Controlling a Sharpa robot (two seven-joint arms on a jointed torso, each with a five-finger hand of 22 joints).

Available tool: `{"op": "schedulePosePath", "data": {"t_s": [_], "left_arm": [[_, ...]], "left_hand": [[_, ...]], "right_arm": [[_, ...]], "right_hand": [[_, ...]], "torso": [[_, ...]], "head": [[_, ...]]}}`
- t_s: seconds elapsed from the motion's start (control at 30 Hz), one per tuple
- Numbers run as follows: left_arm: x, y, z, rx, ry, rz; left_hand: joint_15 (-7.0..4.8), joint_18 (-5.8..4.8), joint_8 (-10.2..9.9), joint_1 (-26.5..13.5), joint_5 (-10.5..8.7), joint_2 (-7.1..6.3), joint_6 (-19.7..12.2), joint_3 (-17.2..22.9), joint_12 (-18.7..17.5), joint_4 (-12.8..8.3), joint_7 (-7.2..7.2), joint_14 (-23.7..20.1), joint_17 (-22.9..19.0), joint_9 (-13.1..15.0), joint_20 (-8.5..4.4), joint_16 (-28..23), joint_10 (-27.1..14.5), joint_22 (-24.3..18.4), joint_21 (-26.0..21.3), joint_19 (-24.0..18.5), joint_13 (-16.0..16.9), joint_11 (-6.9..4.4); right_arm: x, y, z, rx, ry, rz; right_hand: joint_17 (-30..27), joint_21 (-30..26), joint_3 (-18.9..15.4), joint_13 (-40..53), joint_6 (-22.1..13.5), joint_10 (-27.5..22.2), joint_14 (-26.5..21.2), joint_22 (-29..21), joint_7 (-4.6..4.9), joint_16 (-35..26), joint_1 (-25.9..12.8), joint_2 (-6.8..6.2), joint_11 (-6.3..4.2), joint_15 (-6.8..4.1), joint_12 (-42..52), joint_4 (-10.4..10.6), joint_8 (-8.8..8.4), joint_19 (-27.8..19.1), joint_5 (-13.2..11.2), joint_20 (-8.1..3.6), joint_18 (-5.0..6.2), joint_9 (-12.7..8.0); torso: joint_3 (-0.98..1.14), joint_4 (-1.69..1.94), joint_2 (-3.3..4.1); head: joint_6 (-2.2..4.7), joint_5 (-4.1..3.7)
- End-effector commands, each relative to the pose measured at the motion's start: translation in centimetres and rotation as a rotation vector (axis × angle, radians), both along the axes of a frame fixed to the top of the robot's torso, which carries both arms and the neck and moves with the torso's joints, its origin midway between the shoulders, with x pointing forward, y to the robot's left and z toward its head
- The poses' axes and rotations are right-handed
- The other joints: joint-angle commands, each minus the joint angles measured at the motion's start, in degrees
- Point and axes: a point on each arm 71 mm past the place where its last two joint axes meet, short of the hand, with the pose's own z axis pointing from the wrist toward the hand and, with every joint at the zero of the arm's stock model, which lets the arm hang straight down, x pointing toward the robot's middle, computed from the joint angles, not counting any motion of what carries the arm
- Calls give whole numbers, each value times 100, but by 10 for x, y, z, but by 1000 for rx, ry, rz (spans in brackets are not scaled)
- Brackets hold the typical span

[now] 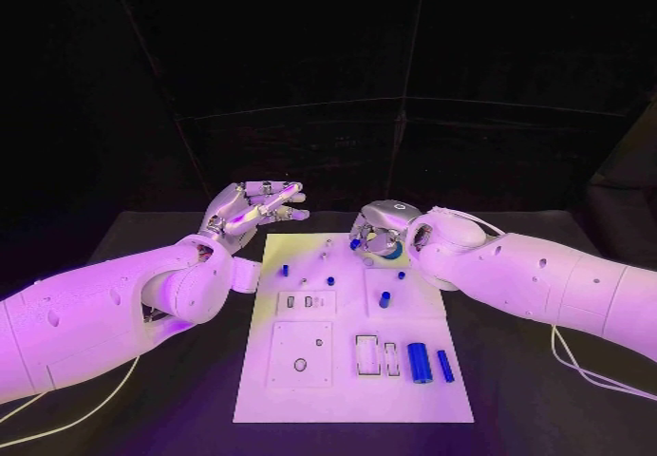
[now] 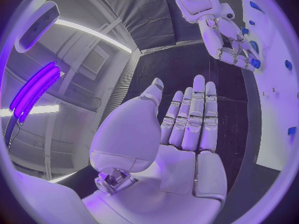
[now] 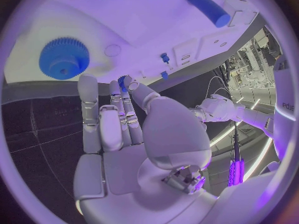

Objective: Assemble the parts on the task board

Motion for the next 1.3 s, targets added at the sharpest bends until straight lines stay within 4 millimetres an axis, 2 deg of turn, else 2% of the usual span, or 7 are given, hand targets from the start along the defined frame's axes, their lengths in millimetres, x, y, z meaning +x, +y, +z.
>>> {"op": "schedulePosePath", "data": {"t_s": [0.03,0.17,0.23,0.63,0.83,1.3], "left_arm": [[0,-1,1,-1,-6,-11],[0,-1,2,-2,-6,-12],[0,-1,2,-2,-6,-13],[0,-1,5,-2,-9,-16],[0,-1,6,-2,-11,-15],[0,-1,7,-1,-12,-16]], "left_hand": [[24,32,-21,-18,16,35,0,0,-16,-27,29,-32,5,-9,9,-26,-31,-5,-11,29,-8,-12],[24,32,-21,-18,16,35,0,0,-16,-27,29,-32,5,-9,9,-26,-31,-5,-11,29,-8,-12],[24,32,-21,-18,16,35,0,0,-16,-27,29,-32,5,-9,9,-26,-31,-5,-11,29,-8,-12],[24,32,-21,-18,16,35,0,0,-16,-27,29,-32,5,-9,9,-26,-31,-5,-11,29,-8,-12],[24,32,-21,-18,16,35,0,0,-16,-27,29,-32,5,-9,9,-26,-31,-5,-11,29,-8,-12],[27,31,-27,-15,16,35,-1,-2,-25,-37,31,-36,9,-8,12,-38,-35,-11,-16,27,-7,-9]], "right_arm": [[5,4,5,56,-34,-33],[8,12,4,62,-37,-36],[9,15,4,65,-40,-40],[13,28,3,62,-34,-49],[14,32,2,56,-25,-47],[16,37,1,50,-19,-51]], "right_hand": [[2,30,11,0,23,15,215,7,-3,8,-51,-12,-2,-34,-2,37,-3,34,6,0,11,-1],[2,34,21,-2,18,5,215,6,-1,11,-63,-22,1,-32,-12,50,-8,31,7,1,12,-2],[2,34,21,-2,18,5,215,6,-1,11,-63,-22,1,-32,-12,50,-8,31,7,1,12,-2],[24,51,53,-5,0,-17,217,20,5,26,-62,-51,6,-29,-33,58,-22,28,3,2,10,-7],[24,56,60,-6,-6,-24,217,25,9,29,-66,-60,10,-27,-39,64,-25,28,0,3,9,-8],[20,60,81,-8,-30,-51,216,17,22,34,-98,-94,23,-15,-60,100,-36,11,-1,11,10,-12]], "torso": [[0,20,15],[-8,47,46],[-9,58,58],[-34,105,142],[-39,113,181],[-38,110,177]], "head": [[5,17],[29,16],[17,14],[45,-14],[47,-1],[13,21]]}}
